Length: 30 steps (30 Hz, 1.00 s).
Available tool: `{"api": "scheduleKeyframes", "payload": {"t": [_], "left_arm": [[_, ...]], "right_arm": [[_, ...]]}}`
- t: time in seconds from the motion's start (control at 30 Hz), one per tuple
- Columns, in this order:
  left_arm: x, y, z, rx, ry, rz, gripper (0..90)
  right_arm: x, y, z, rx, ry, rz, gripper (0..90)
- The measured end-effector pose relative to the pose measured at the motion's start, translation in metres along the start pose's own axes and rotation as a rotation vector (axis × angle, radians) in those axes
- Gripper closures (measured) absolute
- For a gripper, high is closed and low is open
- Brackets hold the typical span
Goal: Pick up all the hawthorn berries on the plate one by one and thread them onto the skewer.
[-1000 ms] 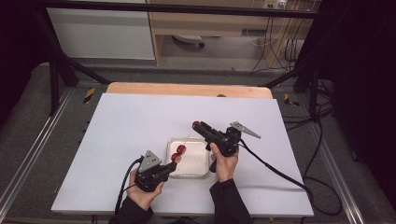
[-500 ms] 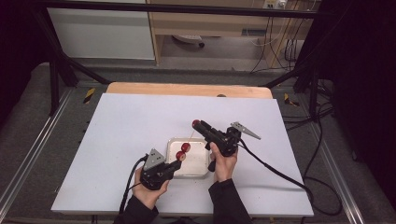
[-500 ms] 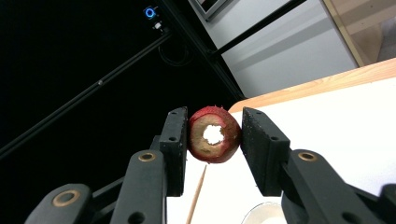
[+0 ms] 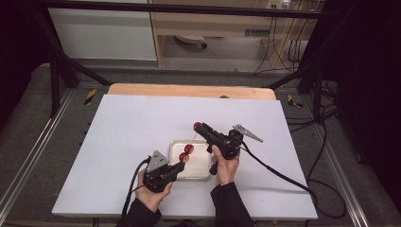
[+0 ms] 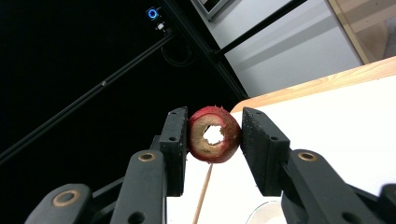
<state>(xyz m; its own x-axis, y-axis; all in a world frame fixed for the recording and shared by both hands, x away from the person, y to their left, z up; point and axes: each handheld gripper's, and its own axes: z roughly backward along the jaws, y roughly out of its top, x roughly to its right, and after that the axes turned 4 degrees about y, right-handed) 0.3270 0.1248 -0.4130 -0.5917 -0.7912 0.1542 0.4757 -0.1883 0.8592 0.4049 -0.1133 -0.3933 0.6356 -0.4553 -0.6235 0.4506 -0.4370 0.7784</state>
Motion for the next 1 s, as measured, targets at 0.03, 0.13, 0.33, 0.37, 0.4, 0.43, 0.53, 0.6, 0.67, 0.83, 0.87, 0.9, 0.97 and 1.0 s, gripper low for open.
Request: {"api": "scheduleKeyframes", "payload": {"t": [0.03,0.13,0.33,0.37,0.4,0.43,0.53,0.6,0.67,0.83,0.87,0.9,0.97,1.0], "left_arm": [[0.0,0.0,0.0,0.001,-0.001,0.006,88.0],[0.0,0.001,-0.001,0.009,-0.004,0.023,88.0],[0.003,0.002,-0.004,0.03,0.009,0.051,88.0],[0.004,0.002,-0.004,0.038,0.01,0.054,88.1],[0.004,0.003,-0.004,0.045,0.011,0.055,88.0],[0.005,0.004,-0.005,0.045,0.012,0.056,88.0],[0.005,0.005,-0.006,0.049,0.014,0.064,88.0],[0.004,0.006,-0.008,0.047,0.016,0.064,88.0],[0.003,0.006,-0.009,0.046,0.02,0.062,88.0],[0.001,0.006,-0.01,0.037,0.021,0.057,88.1],[0.0,0.005,-0.01,0.036,0.02,0.058,88.0],[0.0,0.005,-0.01,0.034,0.019,0.057,88.1],[-0.001,0.004,-0.01,0.033,0.016,0.054,88.1],[-0.001,0.004,-0.01,0.032,0.014,0.054,88.1]], "right_arm": [[0.0,0.0,0.0,0.0,0.0,0.0,62.6],[-0.001,-0.002,0.0,0.002,0.002,0.0,62.6],[-0.001,-0.006,-0.001,0.01,0.005,-0.011,62.6],[-0.001,-0.007,-0.001,0.005,0.007,-0.011,62.6],[-0.001,-0.008,-0.001,0.001,0.012,-0.015,62.6],[-0.001,-0.01,-0.001,-0.006,0.01,-0.016,62.6],[0.0,-0.014,-0.002,-0.015,0.014,-0.019,62.7],[-0.001,-0.016,-0.002,-0.026,0.016,-0.029,62.7],[0.0,-0.018,-0.002,-0.034,0.014,-0.017,62.7],[-0.001,-0.022,-0.002,-0.047,0.009,-0.012,62.7],[-0.001,-0.022,-0.002,-0.051,0.007,-0.013,62.7],[-0.001,-0.023,-0.002,-0.056,0.006,-0.014,62.6],[0.0,-0.022,-0.002,-0.067,0.005,-0.008,62.4],[-0.001,-0.022,-0.002,-0.072,0.005,-0.006,62.1]]}}
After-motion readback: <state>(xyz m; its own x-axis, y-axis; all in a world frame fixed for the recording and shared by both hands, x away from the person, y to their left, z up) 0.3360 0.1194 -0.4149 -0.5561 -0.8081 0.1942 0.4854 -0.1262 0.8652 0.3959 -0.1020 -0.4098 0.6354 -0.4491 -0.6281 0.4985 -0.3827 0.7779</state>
